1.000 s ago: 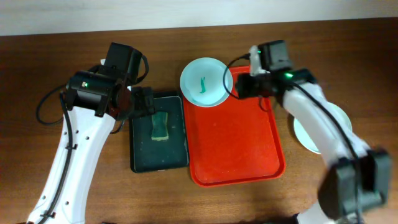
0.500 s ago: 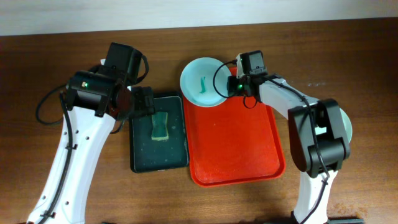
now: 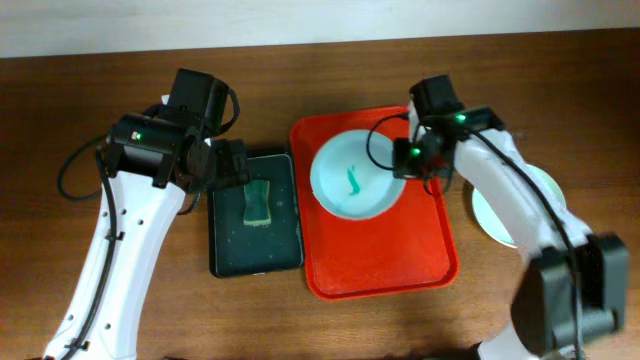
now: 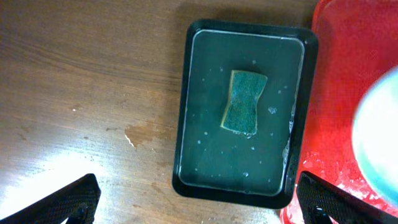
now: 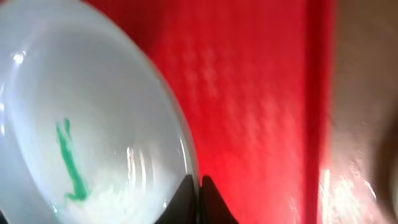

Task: Clean dirty plates on tray and stack at the side
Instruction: 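Move the right gripper to the last plate and grasp its rim, then grasp the yellow-green sponge in the black tray with the left gripper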

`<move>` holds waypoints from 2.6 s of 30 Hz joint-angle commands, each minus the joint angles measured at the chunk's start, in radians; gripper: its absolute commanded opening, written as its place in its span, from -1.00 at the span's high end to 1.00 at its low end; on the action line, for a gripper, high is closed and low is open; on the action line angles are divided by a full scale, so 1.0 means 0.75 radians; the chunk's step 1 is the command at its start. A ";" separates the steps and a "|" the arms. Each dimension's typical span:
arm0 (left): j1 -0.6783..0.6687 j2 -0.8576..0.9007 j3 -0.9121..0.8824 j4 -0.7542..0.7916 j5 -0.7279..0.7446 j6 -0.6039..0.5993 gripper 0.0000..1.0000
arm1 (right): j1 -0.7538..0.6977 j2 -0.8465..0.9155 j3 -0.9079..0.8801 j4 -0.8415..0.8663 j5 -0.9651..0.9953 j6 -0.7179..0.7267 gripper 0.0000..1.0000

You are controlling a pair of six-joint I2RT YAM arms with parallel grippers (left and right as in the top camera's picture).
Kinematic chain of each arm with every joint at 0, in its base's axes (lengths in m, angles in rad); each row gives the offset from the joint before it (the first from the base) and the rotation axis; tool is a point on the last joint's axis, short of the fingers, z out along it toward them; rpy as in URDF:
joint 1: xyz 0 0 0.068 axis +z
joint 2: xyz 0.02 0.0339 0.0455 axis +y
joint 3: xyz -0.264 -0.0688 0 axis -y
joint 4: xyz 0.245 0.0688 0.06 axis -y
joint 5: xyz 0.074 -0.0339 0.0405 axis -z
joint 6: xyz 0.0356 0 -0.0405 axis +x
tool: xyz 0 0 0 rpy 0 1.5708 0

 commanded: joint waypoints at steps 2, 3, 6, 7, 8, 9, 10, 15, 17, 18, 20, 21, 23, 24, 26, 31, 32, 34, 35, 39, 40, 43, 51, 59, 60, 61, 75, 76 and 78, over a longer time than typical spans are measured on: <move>0.006 -0.012 0.012 -0.002 -0.019 0.016 -0.99 | -0.006 -0.031 -0.036 -0.225 0.122 0.261 0.91; 0.006 -0.012 0.012 -0.002 -0.019 0.016 -0.99 | -0.003 -0.031 -0.085 -0.222 0.122 0.314 0.91; 0.006 -0.012 0.012 -0.002 -0.019 0.016 -0.99 | -0.003 -0.031 -0.300 -0.034 0.107 0.497 0.92; 0.006 -0.012 0.012 -0.002 -0.019 0.016 -0.99 | -0.004 -0.031 -0.352 0.047 0.089 0.522 0.91; 0.006 -0.012 0.012 -0.002 -0.019 0.016 -0.99 | -0.004 -0.031 -0.409 0.158 0.053 0.513 0.92; 0.006 -0.012 0.012 -0.002 -0.019 0.016 -0.99 | -0.003 -0.031 -0.442 0.229 0.030 0.500 0.92; 0.006 -0.012 0.012 -0.002 -0.019 0.016 -0.99 | -0.003 -0.031 -0.466 0.270 0.022 0.501 0.91; 0.006 -0.012 0.012 -0.002 -0.019 0.016 -0.99 | -0.004 -0.120 -0.419 0.188 0.027 0.328 0.43; 0.006 -0.012 0.012 -0.002 -0.019 0.016 -0.99 | -0.004 -0.208 -0.368 0.126 0.027 0.193 0.32; 0.006 -0.012 0.012 -0.002 -0.019 0.016 -0.99 | -0.004 -0.266 -0.334 0.082 0.027 0.113 0.29; 0.006 -0.012 0.012 -0.002 -0.019 0.016 -0.99 | -0.004 -0.374 -0.283 0.024 0.028 0.011 0.28; 0.006 -0.012 0.012 -0.002 -0.019 0.016 -0.99 | -0.004 -0.424 -0.267 0.015 0.028 -0.026 0.28; 0.006 -0.012 0.012 0.025 -0.018 0.015 -0.99 | -0.004 -0.552 -0.251 0.024 0.034 -0.093 0.28; 0.006 -0.012 0.012 0.033 -0.018 0.015 -0.99 | -0.004 -0.593 -0.251 0.027 0.038 -0.093 0.28; 0.006 -0.012 0.012 0.032 0.045 0.015 -0.99 | -0.004 -0.678 -0.251 0.022 0.037 -0.093 0.28; 0.006 0.002 -0.044 0.125 0.132 0.015 -0.91 | -0.004 -0.723 -0.252 -0.027 0.037 -0.093 0.24; 0.005 0.008 -0.079 0.139 0.132 0.010 -0.86 | -0.004 -0.720 -0.252 -0.040 0.037 -0.093 0.23; 0.005 0.023 -0.193 0.201 0.162 0.011 -0.72 | -0.004 -0.712 -0.252 -0.065 0.037 -0.093 0.22; 0.005 0.034 -0.282 0.257 0.193 0.011 -0.58 | -0.004 -0.705 -0.252 -0.070 0.037 -0.093 0.22; 0.005 0.091 -0.611 0.531 0.292 0.028 -0.31 | -0.004 -0.676 -0.252 -0.069 0.037 -0.093 0.21; 0.005 0.106 -0.676 0.601 0.320 0.053 -0.27 | -0.004 -0.670 -0.252 -0.069 0.037 -0.093 0.21; 0.005 0.181 -0.847 0.817 0.331 0.102 -0.03 | -0.004 -0.647 -0.252 -0.069 0.037 -0.092 0.21; 0.005 0.343 -0.932 1.016 0.247 0.103 0.54 | -0.003 -0.612 -0.254 -0.074 0.032 -0.092 0.21; 0.006 0.266 -0.670 0.663 0.266 0.102 0.59 | -0.003 -0.612 -0.254 -0.084 0.033 -0.093 0.21; 0.006 0.253 -0.633 0.637 0.262 0.102 0.28 | -0.003 -0.612 -0.254 -0.084 0.033 -0.093 0.21; 0.006 0.245 -0.608 0.630 0.260 0.104 0.08 | -0.003 -0.612 -0.254 -0.084 0.033 -0.093 0.21; 0.005 0.466 -0.782 1.004 0.099 0.131 0.33 | -0.003 -0.612 -0.254 -0.084 0.032 -0.092 0.21; 0.005 0.497 -0.782 1.006 0.112 0.131 0.60 | -0.003 -0.612 -0.254 -0.084 0.033 -0.092 0.21; 0.005 0.511 -0.781 1.002 0.136 0.131 1.00 | -0.003 -0.612 -0.254 -0.084 0.032 -0.092 0.21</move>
